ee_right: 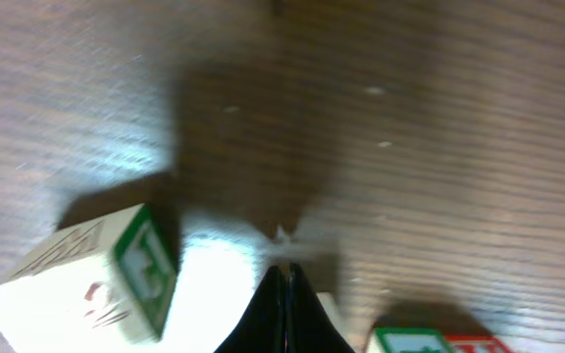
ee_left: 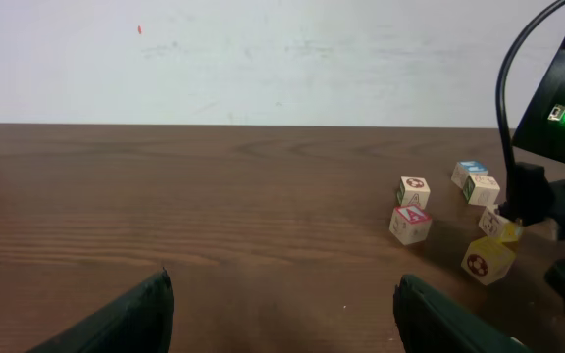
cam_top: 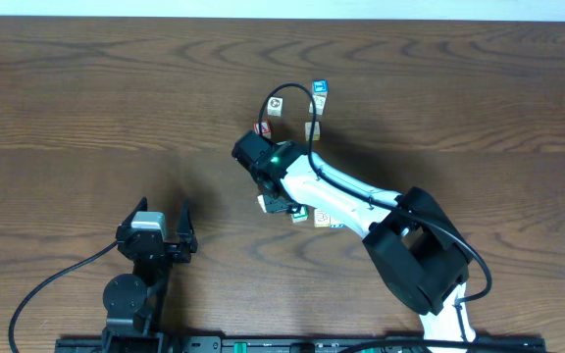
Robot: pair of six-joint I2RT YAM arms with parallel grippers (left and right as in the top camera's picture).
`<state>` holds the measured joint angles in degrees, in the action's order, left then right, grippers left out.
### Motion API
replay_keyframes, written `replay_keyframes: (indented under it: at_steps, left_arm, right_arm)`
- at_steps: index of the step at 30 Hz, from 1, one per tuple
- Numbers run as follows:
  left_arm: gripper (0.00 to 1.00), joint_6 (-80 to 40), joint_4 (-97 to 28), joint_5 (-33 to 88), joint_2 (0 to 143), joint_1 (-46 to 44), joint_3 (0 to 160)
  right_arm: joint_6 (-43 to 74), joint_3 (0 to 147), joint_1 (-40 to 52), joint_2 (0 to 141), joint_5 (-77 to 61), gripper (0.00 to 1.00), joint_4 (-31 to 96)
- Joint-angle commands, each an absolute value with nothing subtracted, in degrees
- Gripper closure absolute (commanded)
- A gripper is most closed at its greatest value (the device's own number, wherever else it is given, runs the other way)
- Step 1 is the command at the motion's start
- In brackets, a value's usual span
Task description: Lift 5 blocks
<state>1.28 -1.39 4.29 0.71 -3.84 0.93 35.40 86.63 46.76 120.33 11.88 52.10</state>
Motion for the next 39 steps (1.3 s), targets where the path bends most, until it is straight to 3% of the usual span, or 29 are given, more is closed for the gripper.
replay_keyframes:
  at_steps: [1, 24, 39]
  left_arm:
    - [0.27, 1.0, -3.7, 5.3, 0.7, -3.6, 0.2]
    - [0.27, 1.0, -3.7, 5.3, 0.7, -3.6, 0.2]
    - [0.28, 1.0, -3.7, 5.3, 0.7, -3.6, 0.2]
  right_arm:
    - [36.4, 87.6, 45.8, 120.4, 13.4, 0.99, 53.2]
    - [38.3, 87.6, 46.6, 120.4, 13.4, 0.99, 57.6]
    - [30.6, 87.8, 46.7, 120.4, 6.7, 0.99, 50.3]
